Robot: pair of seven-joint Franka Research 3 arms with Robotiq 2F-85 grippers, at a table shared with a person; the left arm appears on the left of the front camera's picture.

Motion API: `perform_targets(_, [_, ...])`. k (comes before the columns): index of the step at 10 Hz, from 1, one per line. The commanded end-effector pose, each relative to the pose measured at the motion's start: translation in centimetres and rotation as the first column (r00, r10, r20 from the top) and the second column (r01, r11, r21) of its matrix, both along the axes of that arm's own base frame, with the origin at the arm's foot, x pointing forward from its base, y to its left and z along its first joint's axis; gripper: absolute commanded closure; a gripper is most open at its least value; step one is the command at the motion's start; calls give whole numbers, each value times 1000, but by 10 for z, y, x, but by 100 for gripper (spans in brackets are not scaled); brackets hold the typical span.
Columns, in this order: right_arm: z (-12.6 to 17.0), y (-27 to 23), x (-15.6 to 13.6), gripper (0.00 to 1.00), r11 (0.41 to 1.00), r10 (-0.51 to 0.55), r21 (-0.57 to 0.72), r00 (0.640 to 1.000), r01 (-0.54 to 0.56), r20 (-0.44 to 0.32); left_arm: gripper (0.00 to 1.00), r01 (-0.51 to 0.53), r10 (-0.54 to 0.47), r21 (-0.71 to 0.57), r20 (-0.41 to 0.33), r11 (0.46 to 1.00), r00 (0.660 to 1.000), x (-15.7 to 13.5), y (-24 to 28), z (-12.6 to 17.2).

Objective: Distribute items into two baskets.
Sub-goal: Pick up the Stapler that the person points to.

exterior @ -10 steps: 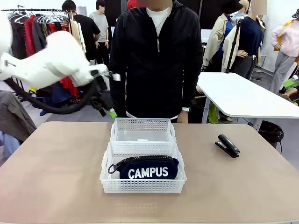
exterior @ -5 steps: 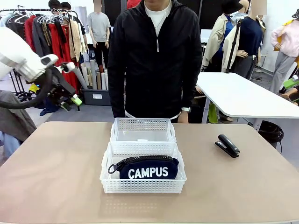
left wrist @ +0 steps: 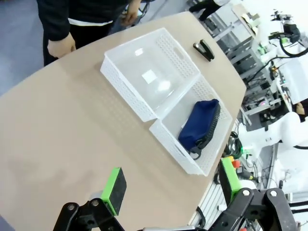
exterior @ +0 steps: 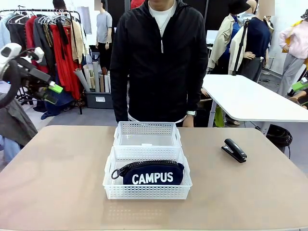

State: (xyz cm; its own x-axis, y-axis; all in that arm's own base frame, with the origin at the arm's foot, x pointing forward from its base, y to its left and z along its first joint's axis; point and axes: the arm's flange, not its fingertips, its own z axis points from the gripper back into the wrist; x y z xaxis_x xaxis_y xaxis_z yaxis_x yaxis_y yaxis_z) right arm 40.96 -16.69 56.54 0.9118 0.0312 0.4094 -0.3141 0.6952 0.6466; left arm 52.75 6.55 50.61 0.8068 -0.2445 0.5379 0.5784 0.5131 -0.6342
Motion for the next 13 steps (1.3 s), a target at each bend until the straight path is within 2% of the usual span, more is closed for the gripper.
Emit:
perform_targets(1, [3,1,1,0,1000,0,-2,1000,0,6,0,30,-29,-57,30,998,999,-12,17,-15])
perform_targets(4, [3,1,1,0,1000,0,-2,1000,0,6,0,24,-15,-121,73,992,997,-28,39,-16])
perform_targets(8, [3,1,1,0,1000,0,-2,1000,0,6,0,9,7,-156,98,988,995,-26,52,-8])
perform_targets(12, [3,1,1,0,1000,0,-2,1000,0,6,0,17,-1,-166,97,986,995,-23,49,-8])
perform_targets(13, [3,1,1,0,1000,0,-2,1000,0,6,0,-2,11,-131,69,991,998,-24,50,-10])
